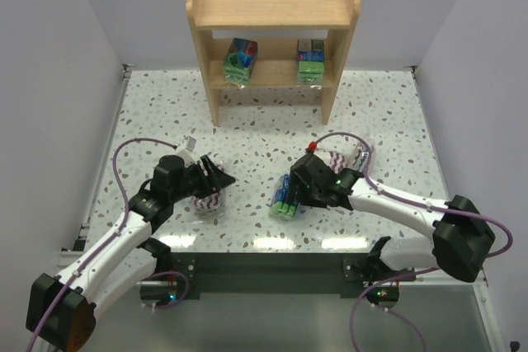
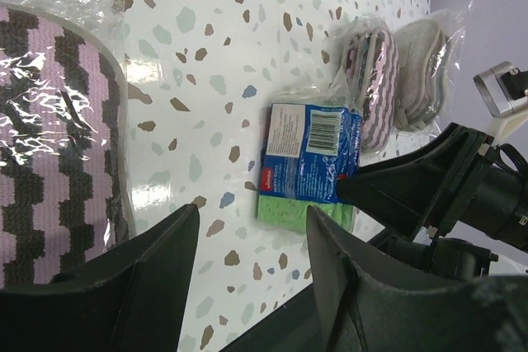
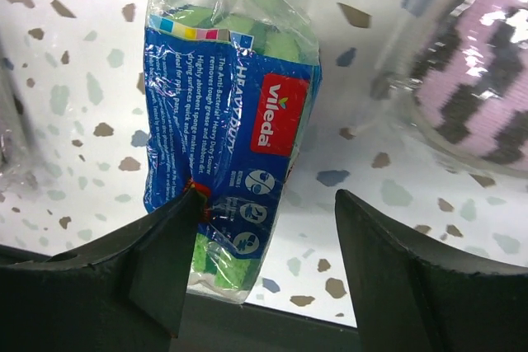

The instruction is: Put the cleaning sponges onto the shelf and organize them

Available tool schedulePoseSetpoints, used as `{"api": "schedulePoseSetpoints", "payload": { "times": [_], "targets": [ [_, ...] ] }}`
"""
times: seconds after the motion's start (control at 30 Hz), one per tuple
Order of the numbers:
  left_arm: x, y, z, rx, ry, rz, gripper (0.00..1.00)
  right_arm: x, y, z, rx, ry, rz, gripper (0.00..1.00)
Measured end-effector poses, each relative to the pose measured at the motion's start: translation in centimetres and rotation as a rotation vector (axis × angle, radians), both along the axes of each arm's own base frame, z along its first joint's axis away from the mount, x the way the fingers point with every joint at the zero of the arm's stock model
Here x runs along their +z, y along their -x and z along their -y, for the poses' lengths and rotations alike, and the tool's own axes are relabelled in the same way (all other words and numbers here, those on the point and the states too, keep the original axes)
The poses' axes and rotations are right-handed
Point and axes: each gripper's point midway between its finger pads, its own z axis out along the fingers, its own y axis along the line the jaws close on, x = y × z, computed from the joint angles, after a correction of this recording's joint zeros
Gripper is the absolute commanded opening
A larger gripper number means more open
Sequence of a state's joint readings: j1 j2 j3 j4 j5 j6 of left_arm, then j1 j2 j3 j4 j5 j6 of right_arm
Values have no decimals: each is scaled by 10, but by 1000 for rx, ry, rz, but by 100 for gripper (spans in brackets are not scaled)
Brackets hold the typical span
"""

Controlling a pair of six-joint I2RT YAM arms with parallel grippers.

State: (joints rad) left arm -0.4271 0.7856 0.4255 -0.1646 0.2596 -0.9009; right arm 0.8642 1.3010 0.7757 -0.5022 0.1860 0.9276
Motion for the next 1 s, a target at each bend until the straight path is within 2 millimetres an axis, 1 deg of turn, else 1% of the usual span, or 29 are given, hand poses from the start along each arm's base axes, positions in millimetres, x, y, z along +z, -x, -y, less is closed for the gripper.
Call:
{"api": "schedulePoseSetpoints", "payload": {
  "times": [0.2,0.3,0.4,0.43,0.5,0.57,0.63,0.77,0.87,1.0],
  "targets": [
    [-5,3,0,-6,2,-15,58,1,5,20,-57,48,3,69],
    [-5,3,0,-6,3,-14,58,5,9,31,-66,64,14,66],
    [-5,3,1,-8,5,-14,57,7,14,41,-68,78,25,57],
    [-5,3,1,-11,7,-13,57,7,15,42,-64,82,25,52],
    [-5,3,3,-17,10,-16,56,4,14,42,-54,93,23,45],
    [-8,3,3,-20,7,-26,56,-2,12,41,-40,121,8,38],
    [-9,3,4,-23,6,-32,56,-14,11,39,-22,171,-24,33],
    [-8,5,3,-24,8,-30,56,-27,10,40,-3,232,-60,34],
    [-10,7,2,-24,11,-24,56,-28,9,42,13,250,-56,39],
    [-22,12,2,-31,6,-53,54,-24,4,39,45,254,-31,45]
  ]
}}
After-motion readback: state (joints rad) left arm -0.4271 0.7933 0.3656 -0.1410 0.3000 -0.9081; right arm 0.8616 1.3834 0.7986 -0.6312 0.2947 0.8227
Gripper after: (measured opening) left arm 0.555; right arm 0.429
